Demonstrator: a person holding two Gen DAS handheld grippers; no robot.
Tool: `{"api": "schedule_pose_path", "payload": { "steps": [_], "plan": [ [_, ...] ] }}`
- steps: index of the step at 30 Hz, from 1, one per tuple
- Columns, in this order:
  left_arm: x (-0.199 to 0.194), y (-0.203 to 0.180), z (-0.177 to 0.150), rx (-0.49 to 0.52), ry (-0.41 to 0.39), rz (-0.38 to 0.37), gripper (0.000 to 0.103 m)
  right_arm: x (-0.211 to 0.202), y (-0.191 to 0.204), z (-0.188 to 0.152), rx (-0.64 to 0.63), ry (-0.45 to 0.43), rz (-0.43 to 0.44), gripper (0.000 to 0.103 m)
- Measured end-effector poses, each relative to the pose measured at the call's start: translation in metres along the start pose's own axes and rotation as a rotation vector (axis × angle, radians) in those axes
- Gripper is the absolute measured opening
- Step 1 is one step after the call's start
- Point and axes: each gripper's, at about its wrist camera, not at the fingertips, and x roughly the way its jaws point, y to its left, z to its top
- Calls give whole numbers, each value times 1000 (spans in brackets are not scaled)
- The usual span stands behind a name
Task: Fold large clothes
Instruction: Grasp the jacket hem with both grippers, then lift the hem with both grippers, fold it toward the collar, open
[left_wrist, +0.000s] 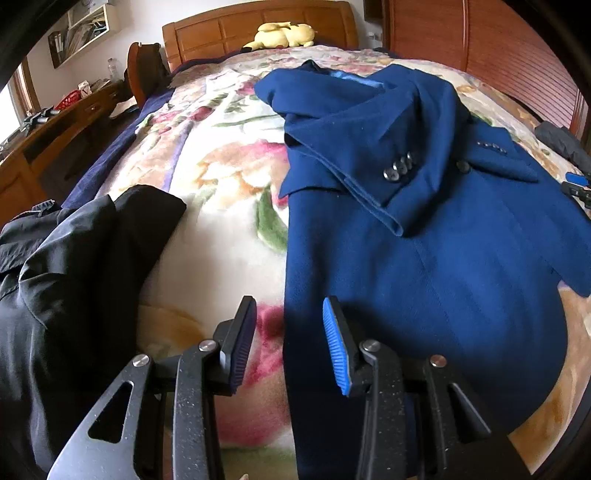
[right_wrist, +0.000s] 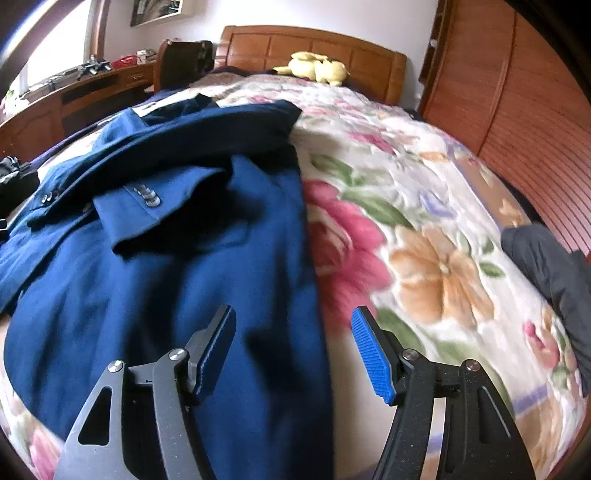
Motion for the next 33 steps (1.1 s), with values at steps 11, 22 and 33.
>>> {"api": "schedule_pose_path", "payload": {
  "steps": [11,22,33],
  "plan": [
    [-2,-2,-5,37,32,-76,38,-5,-19,-17,34,92,38,67],
    [7,10,-7,-34,65,-162,38,9,-38,-19,82,145,211,67],
    [-13,-12,-11,63,17,-155,5,5,-18,-14,26,94,315,9]
  ]
}}
